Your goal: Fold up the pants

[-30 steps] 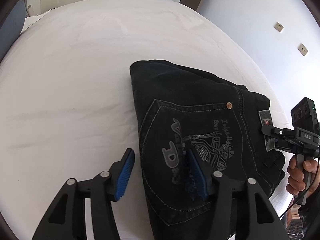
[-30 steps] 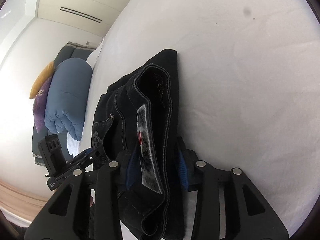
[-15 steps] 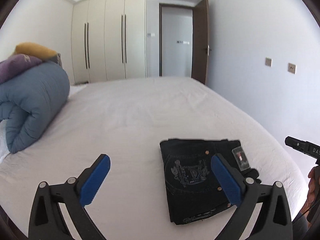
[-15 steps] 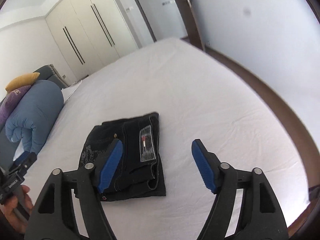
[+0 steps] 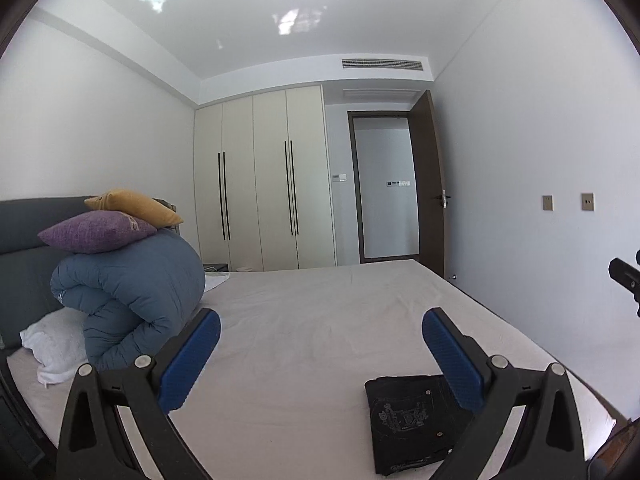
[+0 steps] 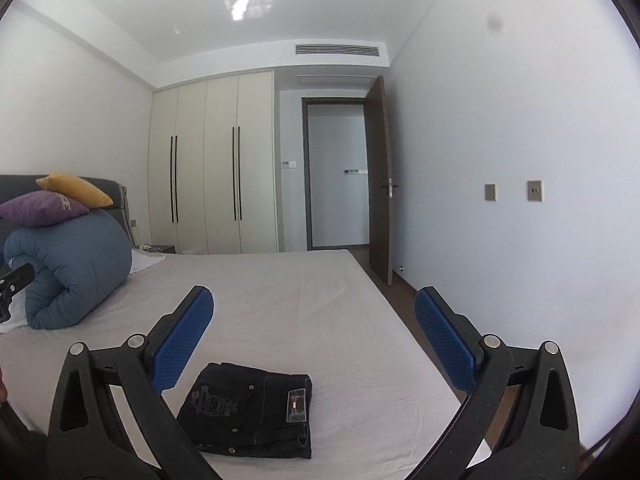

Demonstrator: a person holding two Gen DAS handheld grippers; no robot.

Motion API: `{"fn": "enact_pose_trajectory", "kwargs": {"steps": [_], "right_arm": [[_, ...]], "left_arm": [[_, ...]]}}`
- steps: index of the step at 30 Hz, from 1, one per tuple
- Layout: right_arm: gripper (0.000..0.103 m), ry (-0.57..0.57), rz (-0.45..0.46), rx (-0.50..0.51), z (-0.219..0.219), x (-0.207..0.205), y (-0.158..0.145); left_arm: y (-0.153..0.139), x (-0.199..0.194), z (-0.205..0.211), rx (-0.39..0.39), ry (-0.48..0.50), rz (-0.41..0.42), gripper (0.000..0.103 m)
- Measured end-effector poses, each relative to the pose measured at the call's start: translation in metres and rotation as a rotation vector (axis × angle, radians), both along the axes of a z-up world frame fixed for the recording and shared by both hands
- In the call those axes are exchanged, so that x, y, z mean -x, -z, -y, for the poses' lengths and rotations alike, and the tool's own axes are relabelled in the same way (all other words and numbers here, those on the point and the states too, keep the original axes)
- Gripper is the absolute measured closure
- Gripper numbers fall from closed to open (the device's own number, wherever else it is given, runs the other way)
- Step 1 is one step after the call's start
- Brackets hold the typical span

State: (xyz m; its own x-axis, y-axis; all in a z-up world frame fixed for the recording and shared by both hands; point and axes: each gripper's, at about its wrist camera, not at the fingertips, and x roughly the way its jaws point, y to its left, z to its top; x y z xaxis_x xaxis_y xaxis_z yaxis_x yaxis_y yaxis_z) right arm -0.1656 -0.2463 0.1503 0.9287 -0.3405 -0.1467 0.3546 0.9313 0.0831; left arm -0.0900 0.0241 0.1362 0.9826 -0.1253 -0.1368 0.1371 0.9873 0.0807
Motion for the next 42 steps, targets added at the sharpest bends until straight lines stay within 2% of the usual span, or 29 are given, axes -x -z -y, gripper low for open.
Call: {"fn": "enact_pose_trajectory", "kwargs": {"steps": [3,6,10,12,16,20,26,32,42], "right_arm": [[0.0,0.027,-0.046,0.018,-0.014,0.014,-0.015],[0.0,0.009,-0.067,-0.025,-0.017,0.027,-0.025],[0.0,0.004,-0.125,-0.063,-0.026,0.038,-0.038],[0.0,0.001,-0.165,-0.087,-0.031,0.036,-0.038],[0.0,-0.011,-0.249,-0.19,-0.035,0.027,-0.025],[0.0,0.0,-0.318,-0.229,-0.035,0.016,-0.007],[0.0,-0.004,-0.388,-0.308,-0.022,-0.003,0.016],[0.0,-0.011,-0.448,-0.316,-0.021,-0.027,0.038],[0.0,-0.026,-0.513,-0.334,-0.025,-0.053,0.064]], "left_arm": [[-0.007,0.004,0.001,-0.05,-0.049,0.0,0.0],[-0.013,0.006,-0.001,-0.032,-0.026,-0.038,0.0],[-0.007,-0.012,0.007,0.002,0.008,-0.179,0.0],[0.002,-0.021,0.012,0.035,0.027,-0.282,0.0],[0.035,-0.039,0.029,0.031,0.02,-0.44,0.0],[0.064,-0.048,0.039,0.027,0.045,-0.556,0.0],[0.079,-0.051,0.045,-0.003,0.031,-0.584,0.0],[0.085,-0.054,0.048,-0.024,0.026,-0.608,0.0],[0.1,-0.065,0.047,-0.011,0.019,-0.665,0.0]]}}
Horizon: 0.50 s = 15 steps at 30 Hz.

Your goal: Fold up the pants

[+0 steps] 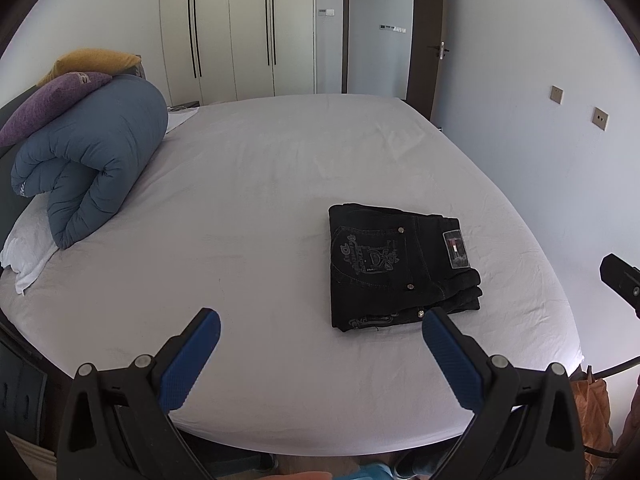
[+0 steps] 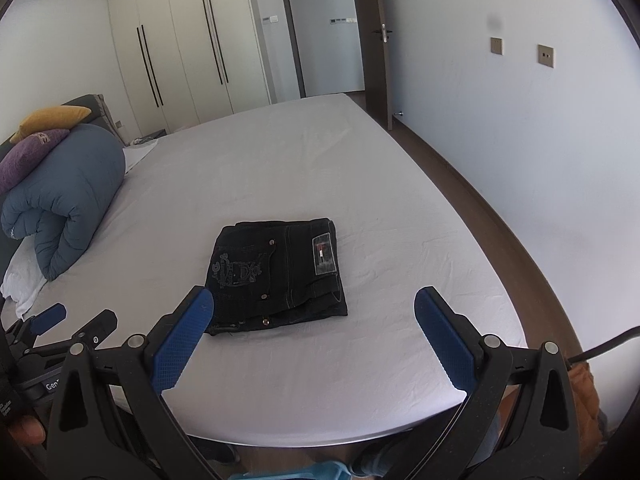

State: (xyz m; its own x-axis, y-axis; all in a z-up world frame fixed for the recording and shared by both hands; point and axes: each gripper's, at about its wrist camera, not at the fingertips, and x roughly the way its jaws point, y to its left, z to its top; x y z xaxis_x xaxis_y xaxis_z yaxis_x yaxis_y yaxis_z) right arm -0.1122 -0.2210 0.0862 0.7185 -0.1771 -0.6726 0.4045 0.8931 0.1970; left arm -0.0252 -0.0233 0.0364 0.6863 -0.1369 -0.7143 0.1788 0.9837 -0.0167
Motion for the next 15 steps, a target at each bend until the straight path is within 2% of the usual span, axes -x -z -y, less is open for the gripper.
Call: {"fn": "enact_pose_trajectory", "kwargs": {"steps": [15], "right_arm": [[0.0,-0.018,-0.016,-0.005,-0.01,-0.013,0.01]], "left_arm": [[0.004,-0.004,0.001,0.004,0.002,-0.021,0.0]]}}
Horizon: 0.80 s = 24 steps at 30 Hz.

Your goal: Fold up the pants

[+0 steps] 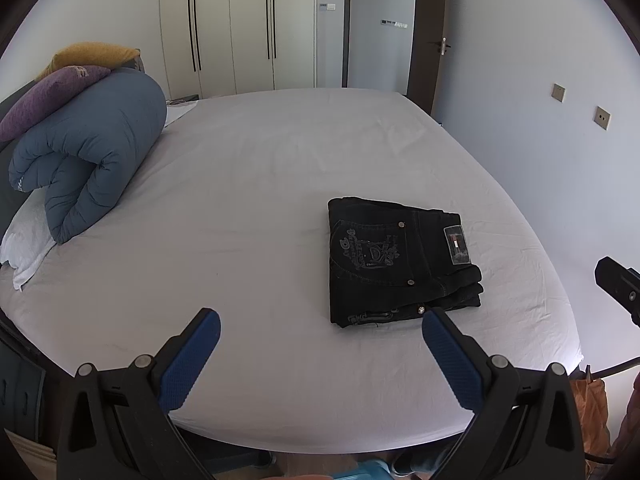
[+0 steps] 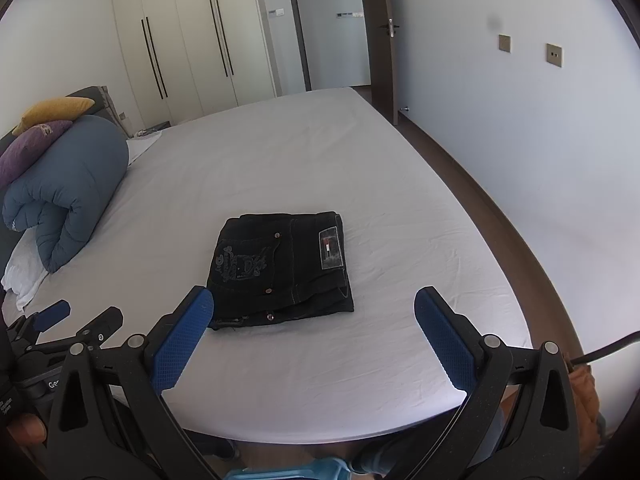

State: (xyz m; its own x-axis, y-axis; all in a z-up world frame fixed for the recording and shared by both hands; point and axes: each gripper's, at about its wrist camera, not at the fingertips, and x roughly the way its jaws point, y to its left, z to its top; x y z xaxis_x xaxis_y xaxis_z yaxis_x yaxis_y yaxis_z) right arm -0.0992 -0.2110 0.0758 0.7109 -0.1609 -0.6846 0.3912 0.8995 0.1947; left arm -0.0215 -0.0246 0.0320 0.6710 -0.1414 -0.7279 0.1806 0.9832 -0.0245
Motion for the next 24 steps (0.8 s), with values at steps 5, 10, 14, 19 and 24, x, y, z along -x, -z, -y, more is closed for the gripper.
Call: {"fn": "enact_pose_trajectory", "kwargs": {"steps": [5,10,14,19,24], "right_arm": [[0.0,-0.002,-0.003,-0.002,-0.003,0.0,0.002],[0.0,-0.006,-0.006,-0.007,-0.005,-0.002,0.006],[0.0,-0.009,-0.006,-0.009,-0.006,-0.003,0.008],[0.0,-0.015,-0.01,-0.011,-0.007,-0.004,0.011],[0.0,-0.016,-0.015,-0.015,-0.008,-0.005,0.013]], "left_arm": [[0.001,0.0,0.002,-0.003,0.005,-0.003,0.0],[0.002,0.001,0.002,-0.002,0.002,-0.003,0.0],[0.003,0.001,0.002,0.001,0.001,-0.006,0.0],[0.004,0.002,0.003,0.003,-0.002,-0.012,0.0],[0.005,0.002,0.003,0.003,-0.004,-0.019,0.0]]}}
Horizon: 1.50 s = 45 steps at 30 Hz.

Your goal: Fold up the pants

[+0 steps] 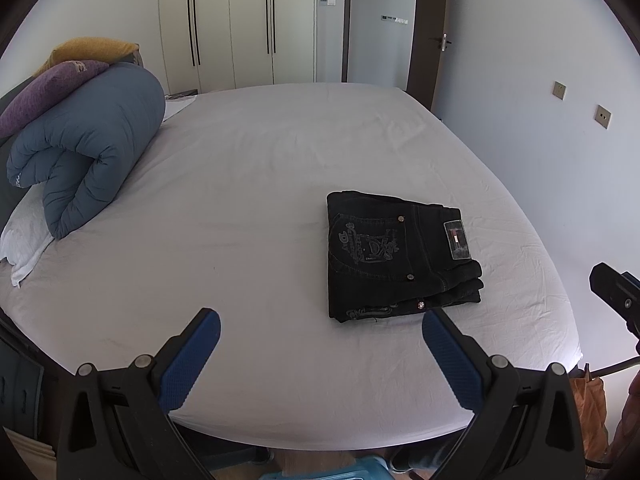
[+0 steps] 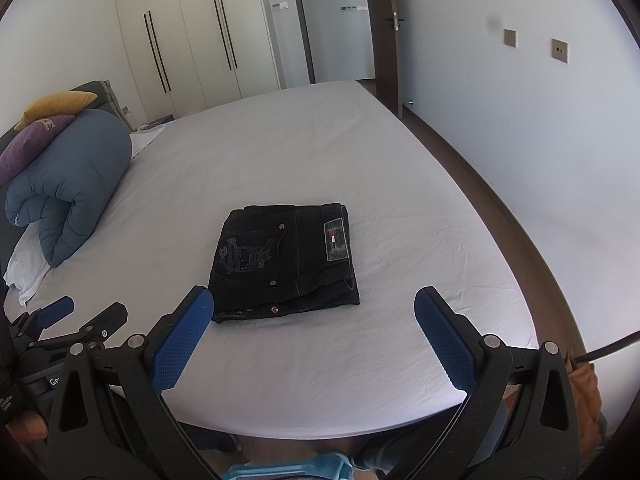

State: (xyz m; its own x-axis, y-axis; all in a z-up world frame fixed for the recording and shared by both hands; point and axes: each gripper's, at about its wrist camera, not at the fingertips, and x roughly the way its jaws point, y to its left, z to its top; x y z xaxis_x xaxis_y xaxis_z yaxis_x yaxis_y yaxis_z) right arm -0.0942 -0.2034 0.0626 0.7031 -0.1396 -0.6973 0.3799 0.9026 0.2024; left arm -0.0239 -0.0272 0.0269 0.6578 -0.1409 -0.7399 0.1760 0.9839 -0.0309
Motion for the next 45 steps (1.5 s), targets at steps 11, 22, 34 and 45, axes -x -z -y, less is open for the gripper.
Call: {"fn": "enact_pose_trajectory", "kwargs": {"steps": [11,22,34,45], "right_arm": [[0.0,-0.006,-0.009,-0.006,0.001,-0.003,0.006],[0.0,-0.006,-0.012,-0.009,0.0,-0.003,0.008],[0.0,-0.01,-0.014,-0.011,-0.005,-0.001,0.012],[0.0,-0.015,-0.018,-0.013,-0.008,0.002,0.015]], "left_arm": [[0.001,0.001,0.0,0.001,0.001,-0.005,0.0],[0.001,0.001,0.0,0.001,0.001,-0.007,0.0],[0.006,0.003,-0.001,0.006,0.003,-0.016,0.0],[0.007,0.002,-0.001,0.003,0.01,-0.026,0.0]]}}
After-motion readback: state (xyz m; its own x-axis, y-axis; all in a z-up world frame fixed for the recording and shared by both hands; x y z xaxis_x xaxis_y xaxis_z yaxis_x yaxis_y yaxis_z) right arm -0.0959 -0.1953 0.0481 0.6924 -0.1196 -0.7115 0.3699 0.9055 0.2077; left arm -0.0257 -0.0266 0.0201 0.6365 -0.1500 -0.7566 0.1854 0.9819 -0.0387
